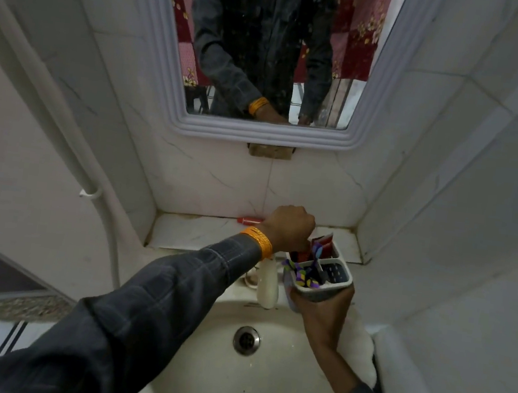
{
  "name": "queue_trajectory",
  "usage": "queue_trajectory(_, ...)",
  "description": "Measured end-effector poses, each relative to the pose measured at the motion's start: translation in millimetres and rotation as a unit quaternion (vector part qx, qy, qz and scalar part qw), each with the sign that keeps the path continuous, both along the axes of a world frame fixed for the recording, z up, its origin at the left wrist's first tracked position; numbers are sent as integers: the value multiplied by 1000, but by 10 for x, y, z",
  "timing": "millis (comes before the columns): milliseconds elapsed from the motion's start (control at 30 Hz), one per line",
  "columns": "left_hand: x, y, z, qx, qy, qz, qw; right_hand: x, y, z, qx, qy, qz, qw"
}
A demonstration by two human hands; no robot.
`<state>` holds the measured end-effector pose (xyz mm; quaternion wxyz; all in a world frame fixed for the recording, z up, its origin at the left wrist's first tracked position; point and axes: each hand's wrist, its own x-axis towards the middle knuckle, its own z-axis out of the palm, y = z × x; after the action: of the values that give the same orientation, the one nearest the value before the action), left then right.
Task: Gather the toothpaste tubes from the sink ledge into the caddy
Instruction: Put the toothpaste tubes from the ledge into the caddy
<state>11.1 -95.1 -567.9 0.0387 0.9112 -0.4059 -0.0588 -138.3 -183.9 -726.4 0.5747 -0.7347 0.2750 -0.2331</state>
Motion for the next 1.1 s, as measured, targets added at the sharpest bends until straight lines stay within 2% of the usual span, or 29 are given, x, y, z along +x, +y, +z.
queue_trajectory(100,-40,-15,-30,51,-41,-33,997,-4,17,16,0,5,-1,1000)
queue_trajectory(167,-9,-25,-10,35,-4,-31,999,0,38,60,1,-2,0,1000)
queue_trajectory(267,179,74,6,-103,136,19,985,-3,26,98,24,-10,-5,1000)
queue_trajectory(333,371,258,-75,-167,154,80,970,-19,10,81,30,-3,0,1000)
queue_trajectory(400,572,494,-284,-143,102,140,974,-33,-1,37,30,-3,2,1000)
queue_trajectory(467,729,702,-585,-91,85,163,979,-50,0,4,30,-9,1,999)
queue_trajectory(567,809,795,-971,-45,101,155,982,-72,6,-51,40,-21,6,999)
queue_trajectory(667,812,729,-1229,-46,91,144,984,-89,-14,-109,31,-9,11,999)
queue_trajectory(767,845,646,-1321,-23,75,141,987,-91,-22,-113,18,-11,8,1000)
queue_trajectory(833,856,605,-1342,-10,95,141,985,-82,-20,-122,14,-12,4,1000)
queue_trajectory(1000,871,672,-1298,-41,114,181,976,-66,4,-84,40,-31,16,999)
queue_trajectory(1100,826,759,-1016,-119,138,244,952,-62,20,-17,47,-33,5,998)
